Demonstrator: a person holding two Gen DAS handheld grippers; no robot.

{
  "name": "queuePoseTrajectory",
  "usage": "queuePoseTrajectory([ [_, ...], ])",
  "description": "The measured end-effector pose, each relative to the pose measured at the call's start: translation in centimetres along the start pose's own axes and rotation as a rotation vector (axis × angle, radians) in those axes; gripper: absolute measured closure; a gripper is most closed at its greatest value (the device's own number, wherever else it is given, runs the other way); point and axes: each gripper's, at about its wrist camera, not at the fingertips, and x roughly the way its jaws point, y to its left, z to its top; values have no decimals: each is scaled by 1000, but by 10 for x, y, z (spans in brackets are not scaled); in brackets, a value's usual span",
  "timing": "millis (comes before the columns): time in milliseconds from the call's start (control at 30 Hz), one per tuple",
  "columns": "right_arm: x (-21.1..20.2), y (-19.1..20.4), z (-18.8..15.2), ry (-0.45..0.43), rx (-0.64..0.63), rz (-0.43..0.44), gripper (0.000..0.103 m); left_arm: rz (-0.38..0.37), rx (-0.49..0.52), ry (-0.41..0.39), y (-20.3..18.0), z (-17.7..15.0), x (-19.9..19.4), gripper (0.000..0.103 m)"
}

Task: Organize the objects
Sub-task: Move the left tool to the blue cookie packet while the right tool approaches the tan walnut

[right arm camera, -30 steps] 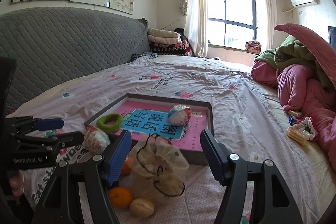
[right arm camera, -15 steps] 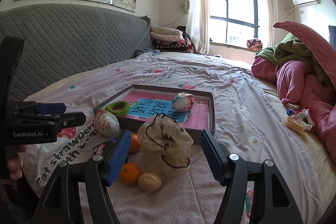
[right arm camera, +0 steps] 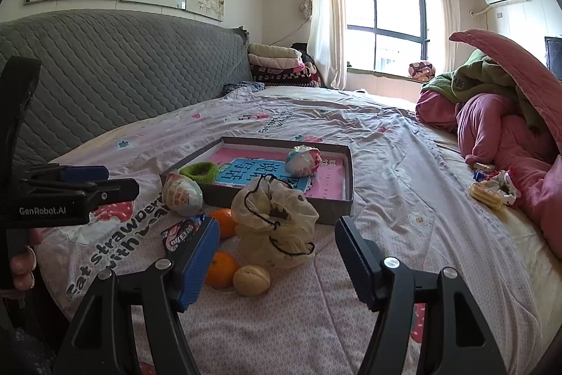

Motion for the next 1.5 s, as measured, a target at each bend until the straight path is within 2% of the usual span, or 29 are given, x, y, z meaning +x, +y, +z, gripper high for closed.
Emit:
queuePoseTrajectory([
  [633, -3, 5, -16, 57, -5, 12, 35, -28, 41, 52, -6, -19, 2, 32],
  [1000, -4, 8, -25, 98, -10, 22, 35, -32, 58, 55, -8, -25, -4, 32],
  [1500, -8, 8, -34, 130, 7, 26, 35, -67, 80, 108, -15, -39, 0, 32],
])
